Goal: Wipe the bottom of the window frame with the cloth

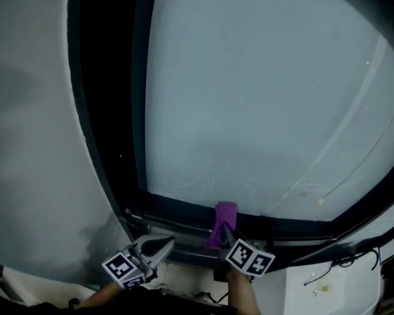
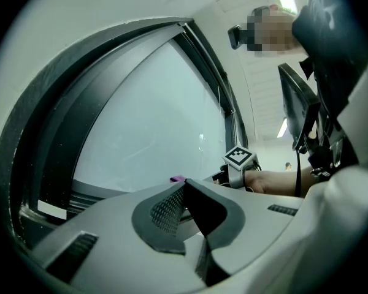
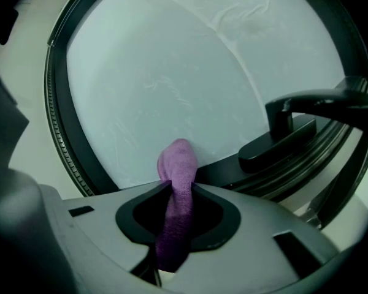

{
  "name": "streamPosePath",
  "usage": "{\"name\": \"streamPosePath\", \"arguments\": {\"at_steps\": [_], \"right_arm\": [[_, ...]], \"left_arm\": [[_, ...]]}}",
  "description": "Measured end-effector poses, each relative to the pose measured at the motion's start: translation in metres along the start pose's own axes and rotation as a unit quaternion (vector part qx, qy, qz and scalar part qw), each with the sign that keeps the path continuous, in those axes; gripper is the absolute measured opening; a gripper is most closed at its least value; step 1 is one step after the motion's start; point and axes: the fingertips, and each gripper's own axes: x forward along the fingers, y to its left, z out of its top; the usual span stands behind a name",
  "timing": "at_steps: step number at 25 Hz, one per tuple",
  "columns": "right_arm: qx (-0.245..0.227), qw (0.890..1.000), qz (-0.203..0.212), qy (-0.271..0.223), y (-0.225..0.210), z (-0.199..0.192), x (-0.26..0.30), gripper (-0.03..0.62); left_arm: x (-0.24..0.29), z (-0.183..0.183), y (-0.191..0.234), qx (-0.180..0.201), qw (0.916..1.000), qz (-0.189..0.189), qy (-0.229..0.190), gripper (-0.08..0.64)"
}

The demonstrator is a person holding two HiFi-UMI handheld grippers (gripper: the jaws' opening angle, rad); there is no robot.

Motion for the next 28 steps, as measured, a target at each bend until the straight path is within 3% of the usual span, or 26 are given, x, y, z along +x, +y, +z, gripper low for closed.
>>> {"name": "streamPosePath", "arguments": {"at_steps": [10,22,28], "right_arm": [[0.020,0.998,-0.046,-0.035,-0.036,0.009,-0.021,0.084],[0.044,0.994,-0.058,-0.081,-0.051,0.015,-0.029,0.084],[0.100,0.987,-0.053,-0.110,-0.060,0.018,-0.038,0.084]], "left_arm": [[0.026,-0.002,-0.018,-0.003,0.9992,-0.041,0.003,-0.003],[0.039,-0.006,-0.025,0.006,0.9977,-0.063,0.025,-0.003],[0.044,-0.006,-0.029,0.006,0.9971,-0.071,0.027,-0.003]]}}
